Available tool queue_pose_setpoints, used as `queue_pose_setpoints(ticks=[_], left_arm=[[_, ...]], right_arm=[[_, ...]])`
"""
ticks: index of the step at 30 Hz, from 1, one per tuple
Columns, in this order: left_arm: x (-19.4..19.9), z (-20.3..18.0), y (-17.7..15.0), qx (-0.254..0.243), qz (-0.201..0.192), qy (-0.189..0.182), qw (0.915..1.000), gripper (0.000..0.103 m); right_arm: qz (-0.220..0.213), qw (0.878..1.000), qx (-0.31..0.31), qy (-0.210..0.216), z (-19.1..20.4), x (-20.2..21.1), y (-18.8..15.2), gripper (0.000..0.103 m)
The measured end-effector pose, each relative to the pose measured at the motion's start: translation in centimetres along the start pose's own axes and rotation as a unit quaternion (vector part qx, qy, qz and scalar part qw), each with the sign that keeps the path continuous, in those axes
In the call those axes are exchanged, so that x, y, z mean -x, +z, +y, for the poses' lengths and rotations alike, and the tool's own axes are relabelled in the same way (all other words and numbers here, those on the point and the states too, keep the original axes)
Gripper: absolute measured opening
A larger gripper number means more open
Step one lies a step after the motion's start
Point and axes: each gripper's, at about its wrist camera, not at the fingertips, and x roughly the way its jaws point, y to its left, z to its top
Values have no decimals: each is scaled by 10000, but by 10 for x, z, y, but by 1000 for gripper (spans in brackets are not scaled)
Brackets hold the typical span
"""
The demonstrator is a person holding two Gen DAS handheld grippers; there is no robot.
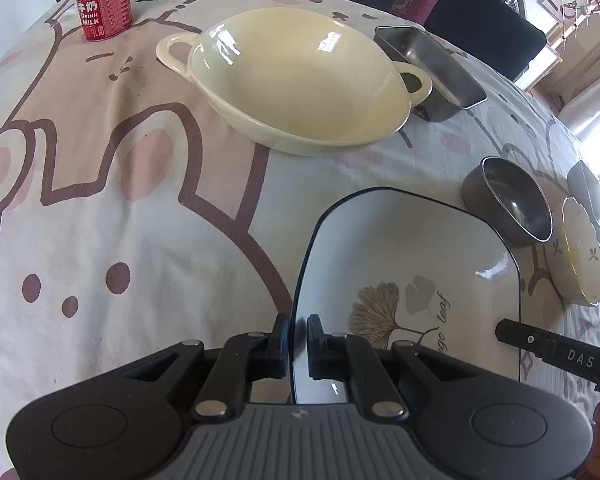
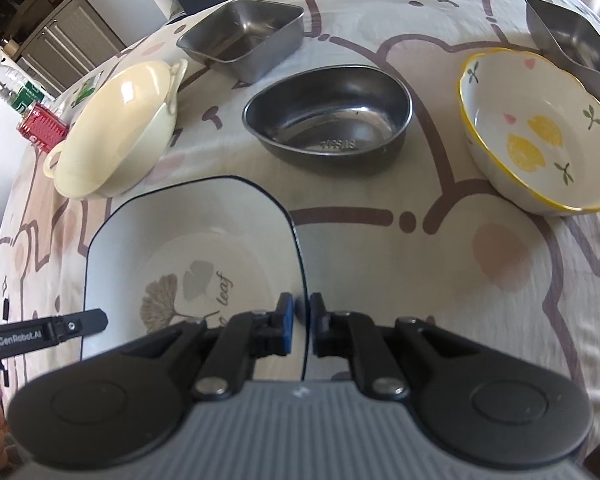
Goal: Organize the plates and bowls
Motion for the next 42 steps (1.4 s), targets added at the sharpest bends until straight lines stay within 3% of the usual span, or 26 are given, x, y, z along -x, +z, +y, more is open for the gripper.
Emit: queue_pose_setpoints(ticks=[8, 10, 12, 16, 17, 19, 23, 27, 32, 37, 42], left_arm=[[0, 1, 0, 5, 29, -31, 10000, 9], [0, 0, -2, -10, 48, -23, 10000, 11], [0, -1, -3, -50, 84, -35, 9999, 17], [1, -4, -6, -107, 87, -34, 9999, 53], [3, -4, -6, -124, 65, -28, 9999, 59], [6, -3, -6, -115, -18, -16, 9999, 84], [19, 0, -3, -46, -258, -34, 9996, 99], [38, 3, 2, 6, -647, -133, 9978, 103], [64, 6, 13, 152, -1275, -322, 9912, 103], [84, 16, 35, 276, -2071, -149, 9778, 103], [88, 25, 67, 151, -2564, 131, 9664, 103]], right_arm=[[20, 10000, 31, 64, -2, 2, -2, 18], [47, 9999, 66, 73, -2, 1, -3, 23], [33, 9999, 137, 65, -1, 2, -5, 36], [-57, 9997, 223, 64, 0, 5, -9, 61], [-86, 9997, 228, 64, 0, 6, -11, 72], [-163, 9995, 267, 69, -1, 10, -14, 77], [-383, 9988, 269, 160, -3, 23, -16, 90], [-753, 9961, 279, 359, 0, 42, -11, 103], [-1239, 9899, 399, 565, 8, 63, 14, 103], [-1876, 9785, 506, 687, 17, 73, 54, 103], [-1905, 9756, 366, 1031, 24, 59, 91, 103]])
